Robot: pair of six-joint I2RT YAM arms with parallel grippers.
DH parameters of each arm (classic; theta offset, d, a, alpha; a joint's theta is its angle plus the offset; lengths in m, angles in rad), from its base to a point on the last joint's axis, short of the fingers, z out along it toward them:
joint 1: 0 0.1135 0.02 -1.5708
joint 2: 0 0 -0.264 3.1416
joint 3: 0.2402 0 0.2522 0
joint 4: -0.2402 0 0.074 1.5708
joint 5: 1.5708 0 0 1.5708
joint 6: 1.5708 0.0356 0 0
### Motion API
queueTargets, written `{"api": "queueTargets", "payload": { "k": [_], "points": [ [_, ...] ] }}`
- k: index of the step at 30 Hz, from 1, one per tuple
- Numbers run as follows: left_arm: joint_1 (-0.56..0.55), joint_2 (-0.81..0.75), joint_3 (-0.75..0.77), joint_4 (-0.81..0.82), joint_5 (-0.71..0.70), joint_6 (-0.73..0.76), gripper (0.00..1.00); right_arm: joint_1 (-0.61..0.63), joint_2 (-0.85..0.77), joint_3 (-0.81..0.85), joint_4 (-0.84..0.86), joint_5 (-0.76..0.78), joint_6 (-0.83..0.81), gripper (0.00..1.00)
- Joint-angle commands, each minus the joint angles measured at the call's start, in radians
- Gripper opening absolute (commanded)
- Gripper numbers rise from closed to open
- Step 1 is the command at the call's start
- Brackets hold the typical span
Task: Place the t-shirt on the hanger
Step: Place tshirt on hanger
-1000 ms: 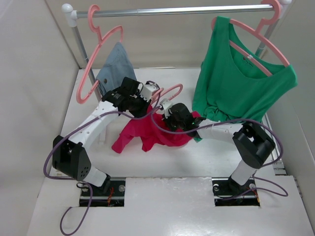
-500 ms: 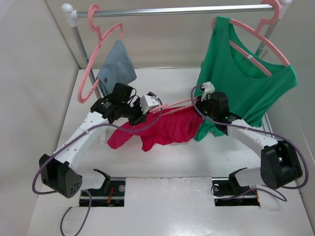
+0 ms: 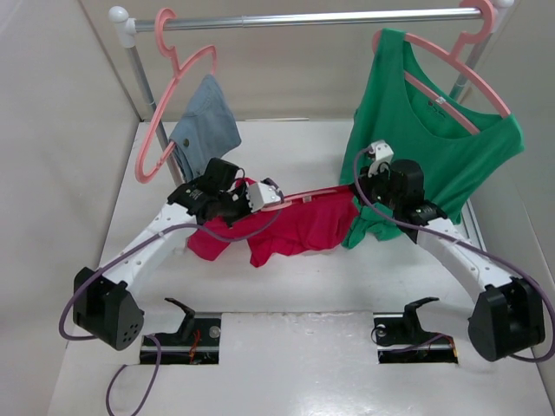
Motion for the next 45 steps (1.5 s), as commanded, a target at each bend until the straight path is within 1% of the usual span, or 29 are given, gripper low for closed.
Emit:
{"api": "queueTargets", "payload": {
  "k": [1, 2, 3, 4, 6, 7, 10, 11, 14, 15, 16, 17, 18, 19, 20, 22, 23, 24, 28, 29, 31, 32, 38, 40, 41, 42, 43, 45],
  "points": [
    [-0.002, 0.031, 0.001, -0.066, -0.183, -0.018, 0.0, 0.032, -0.045, 0.082, -0.028, 0.099, -0.135, 0.0],
    [-0.028, 0.04, 0.013, -0.066, -0.183, -0.018, 0.0, 0.062, -0.045, 0.096, -0.028, 0.079, -0.191, 0.0],
    [-0.039, 0.04, 0.025, -0.066, -0.16, -0.018, 0.0, 0.089, -0.045, 0.114, -0.042, 0.021, -0.216, 0.0],
    [-0.039, 0.049, 0.056, -0.083, -0.13, -0.009, 0.0, 0.14, -0.045, 0.132, -0.042, -0.014, -0.238, 0.0],
    [-0.058, 0.049, 0.085, -0.097, -0.041, 0.002, 0.0, 0.172, -0.015, 0.189, -0.051, -0.085, -0.265, 0.0],
    [-0.058, 0.049, 0.097, -0.108, -0.024, 0.002, 0.0, 0.181, -0.004, 0.207, -0.051, -0.152, -0.265, 0.0],
    [-0.071, 0.049, 0.145, -0.126, 0.034, 0.034, 0.0, 0.191, 0.048, 0.287, -0.101, -0.282, -0.299, 0.0],
    [-0.071, 0.049, 0.154, -0.152, 0.047, 0.047, 0.0, 0.191, 0.059, 0.324, -0.121, -0.304, -0.31, 0.0],
    [-0.071, 0.04, 0.18, -0.199, 0.111, 0.116, 0.0, 0.191, 0.113, 0.379, -0.259, -0.378, -0.394, 0.0],
    [-0.071, 0.028, 0.191, -0.209, 0.126, 0.129, 0.0, 0.191, 0.143, 0.428, -0.366, -0.378, -0.452, 0.16],
    [-0.071, 0.028, 0.191, -0.209, 0.143, 0.139, 0.0, 0.191, 0.157, 0.454, -0.423, -0.378, -0.48, 0.26],
    [-0.071, 0.028, 0.203, -0.221, 0.177, 0.151, 0.0, 0.191, 0.166, 0.477, -0.472, -0.369, -0.503, 0.32],
    [-0.071, 0.028, 0.216, -0.236, 0.194, 0.151, 0.0, 0.191, 0.166, 0.494, -0.511, -0.36, -0.524, 0.44],
    [-0.071, 0.019, 0.225, -0.246, 0.215, 0.163, 0.0, 0.191, 0.15, 0.507, -0.552, -0.35, -0.537, 0.48],
    [-0.056, 0.019, 0.234, -0.262, 0.276, 0.178, 0.0, 0.18, 0.133, 0.519, -0.562, -0.35, -0.551, 0.54],
    [-0.033, 0.031, 0.257, -0.307, 0.337, 0.22, 0.0, 0.18, 0.078, 0.531, -0.571, -0.35, -0.551, 0.68],
    [-0.024, 0.031, 0.257, -0.307, 0.357, 0.22, 0.0, 0.18, 0.062, 0.531, -0.571, -0.35, -0.566, 0.7],
    [-0.024, 0.04, 0.257, -0.316, 0.367, 0.22, 0.0, 0.18, 0.05, 0.545, -0.591, -0.364, -0.575, 0.7],
    [-0.024, 0.04, 0.233, -0.29, 0.357, 0.231, 0.0, 0.266, 0.041, 0.556, -0.67, -0.396, -0.637, 0.7],
    [-0.015, 0.04, 0.233, -0.29, 0.345, 0.231, 0.0, 0.318, 0.041, 0.532, -0.693, -0.381, -0.646, 0.69],
    [-0.006, 0.04, 0.233, -0.28, 0.344, 0.24, 0.0, 0.361, 0.054, 0.505, -0.694, -0.308, -0.646, 0.69],
    [-0.005, 0.04, 0.233, -0.28, 0.344, 0.24, 0.0, 0.384, 0.07, 0.484, -0.685, -0.291, -0.646, 0.69],
    [-0.005, 0.04, 0.251, -0.28, 0.344, 0.229, 0.0, 0.384, 0.108, 0.464, -0.55, -0.254, -0.635, 0.7],
    [-0.005, 0.04, 0.251, -0.28, 0.344, 0.229, 0.0, 0.384, 0.142, 0.464, -0.53, -0.271, -0.635, 0.67],
    [-0.005, 0.04, 0.251, -0.28, 0.344, 0.229, 0.0, 0.384, 0.153, 0.464, -0.529, -0.283, -0.626, 0.62],
    [-0.005, 0.04, 0.251, -0.28, 0.354, 0.219, 0.0, 0.384, 0.162, 0.464, -0.519, -0.283, -0.626, 0.54],
    [-0.005, 0.04, 0.251, -0.28, 0.354, 0.219, 0.0, 0.384, 0.172, 0.464, -0.502, -0.283, -0.612, 0.34],
    [0.004, 0.04, 0.251, -0.26, 0.354, 0.196, 0.0, 0.384, 0.173, 0.464, -0.493, -0.269, -0.594, 0.12]
  ]
}}
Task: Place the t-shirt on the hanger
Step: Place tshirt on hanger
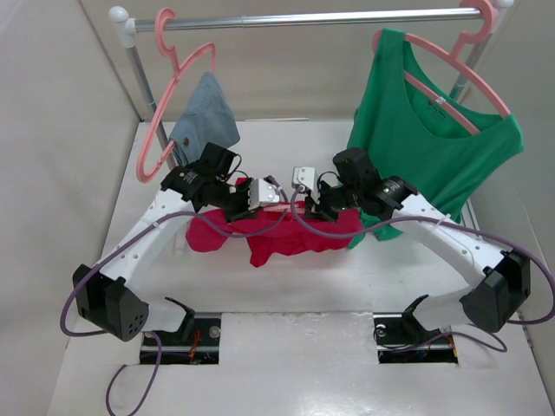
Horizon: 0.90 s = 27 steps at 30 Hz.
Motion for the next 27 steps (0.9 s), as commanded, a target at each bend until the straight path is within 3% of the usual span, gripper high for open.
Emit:
{"api": "queueTargets", "payload": {
  "k": [1, 4, 10, 16, 18, 20, 21, 22, 23, 24, 27],
  "points": [
    [0.009, -0.028, 0.04, 0.023, 0.062, -0.037, 0.0, -0.001, -0.003, 0.004, 0.093, 0.02, 0.027, 0.0],
    [0.05, -0.028, 0.04, 0.035, 0.033, -0.057, 0.0, -0.018, -0.079, -0.016, 0.067, 0.042, 0.041, 0.0],
    [0.2, -0.026, 0.04, 0.046, 0.003, -0.048, 0.03, -0.168, -0.247, -0.062, -0.142, 0.065, 0.032, 0.0],
    [0.223, 0.015, 0.04, 0.075, -0.036, -0.048, 0.03, -0.265, -0.305, 0.019, -0.257, 0.065, 0.023, 0.0],
    [0.223, 0.015, 0.04, 0.087, -0.027, -0.08, 0.11, -0.265, -0.305, 0.037, -0.266, 0.054, 0.023, 0.0],
    [0.223, 0.015, 0.059, 0.114, -0.014, -0.115, 0.29, -0.265, -0.305, 0.07, -0.277, 0.054, 0.032, 0.0],
    [0.223, 0.015, 0.07, 0.135, -0.002, -0.14, 0.53, -0.265, -0.305, 0.083, -0.292, 0.054, 0.032, 0.0],
    [0.223, 0.015, 0.095, 0.149, -0.002, -0.208, 0.62, -0.265, -0.294, 0.118, -0.301, 0.073, 0.049, 0.0],
    [0.223, 0.015, 0.105, 0.166, -0.002, -0.246, 0.9, -0.265, -0.294, 0.139, -0.315, 0.089, 0.075, 0.0],
    [0.223, 0.015, 0.116, 0.184, -0.02, -0.285, 1.0, -0.265, -0.294, 0.163, -0.326, 0.118, 0.087, 0.0],
    [0.198, 0.005, 0.129, 0.291, -0.08, -0.44, 1.0, -0.265, -0.264, 0.269, -0.386, 0.16, 0.136, 0.0]
  ]
}}
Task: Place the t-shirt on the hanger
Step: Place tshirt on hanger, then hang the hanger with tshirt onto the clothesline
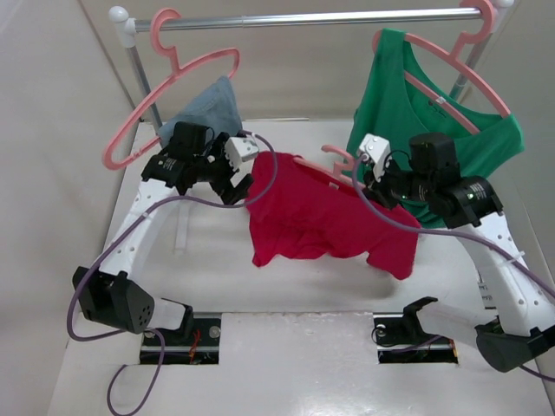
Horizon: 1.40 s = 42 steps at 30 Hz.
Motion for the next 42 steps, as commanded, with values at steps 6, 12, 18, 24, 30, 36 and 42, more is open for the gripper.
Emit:
{"api": "queueTargets", "payload": {
  "k": [6, 12, 18, 24, 30, 36, 42],
  "points": [
    [-0.118, -0.05, 0.073, 0.176, -0.265, -0.25, 1.0, -0.036, 0.063, 0.27, -0.135, 0.187, 0.136, 0.0],
    [-0.172, -0.07, -0.032, 0.196, -0.345, -0.217, 1.0, -0.059, 0.14, 0.513, -0.167, 0.286, 0.229, 0.0],
    [-0.181, -0.079, -0.043, 0.196, -0.327, -0.226, 1.0, -0.078, 0.362, 1.023, -0.205, 0.375, 0.24, 0.0],
    [-0.181, -0.099, -0.086, 0.196, -0.327, -0.237, 1.0, -0.132, 0.411, 1.076, -0.043, 0.375, 0.312, 0.0],
    [-0.181, -0.11, -0.098, 0.196, -0.327, -0.237, 1.0, -0.191, 0.391, 1.005, 0.043, 0.4, 0.331, 0.0],
    [-0.181, -0.119, -0.108, 0.196, -0.327, -0.237, 1.0, -0.274, 0.379, 0.884, 0.124, 0.373, 0.351, 0.0],
    [-0.181, -0.119, -0.117, 0.206, -0.318, -0.247, 1.0, -0.293, 0.391, 0.823, 0.163, 0.31, 0.372, 0.0]
  ]
}}
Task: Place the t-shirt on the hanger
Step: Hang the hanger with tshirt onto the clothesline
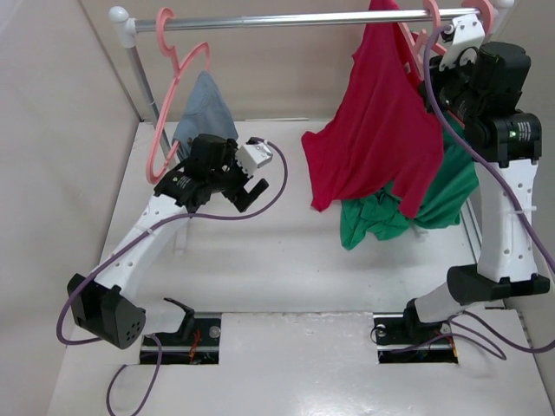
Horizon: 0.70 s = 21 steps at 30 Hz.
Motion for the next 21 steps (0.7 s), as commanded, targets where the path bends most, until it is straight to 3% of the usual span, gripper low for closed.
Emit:
{"api": "queueTargets", "payload": {
  "k": [1, 6, 10, 11, 12, 13, 15, 16, 18, 19, 21],
  "points": [
    [-0.005, -0.046, -0.01, 0.024, 0.007, -0.016, 1.0, -0.004, -0.013, -0.015, 0.126, -0.064, 0.027, 0.0],
    [-0.005, -0.046, -0.03, 0.024, 0.007, -0.016, 1.0, -0.004, -0.041, -0.104, 0.175, -0.073, 0.036, 0.0],
    [-0.005, -0.046, -0.03, 0.024, 0.007, -0.016, 1.0, -0.004, -0.041, -0.081, 0.171, -0.084, 0.036, 0.0],
    [-0.005, -0.046, -0.03, 0.024, 0.007, -0.016, 1.0, -0.004, -0.041, -0.072, 0.162, -0.084, 0.036, 0.05],
    [-0.005, -0.046, -0.03, 0.024, 0.007, -0.025, 1.0, -0.004, -0.041, -0.072, 0.162, -0.084, 0.036, 0.17],
    [-0.005, -0.046, -0.03, 0.024, 0.007, -0.025, 1.0, -0.004, -0.058, -0.09, 0.153, -0.084, 0.036, 0.48],
    [-0.005, -0.046, -0.039, 0.024, 0.007, -0.025, 1.0, -0.004, -0.11, -0.143, 0.171, -0.084, 0.027, 0.64],
    [-0.005, -0.046, -0.039, 0.024, 0.007, -0.025, 1.0, -0.004, -0.11, -0.168, 0.171, -0.084, 0.027, 0.71],
    [-0.005, -0.046, -0.05, 0.024, 0.007, -0.025, 1.0, -0.004, -0.183, -0.222, 0.224, -0.084, -0.007, 0.73],
    [-0.005, -0.046, -0.05, 0.024, 0.016, -0.025, 1.0, -0.004, -0.211, -0.249, 0.243, -0.084, -0.021, 0.84],
    [-0.005, -0.046, -0.05, 0.024, 0.016, -0.034, 1.0, 0.011, -0.294, -0.315, 0.29, -0.05, -0.057, 0.87]
  ]
}}
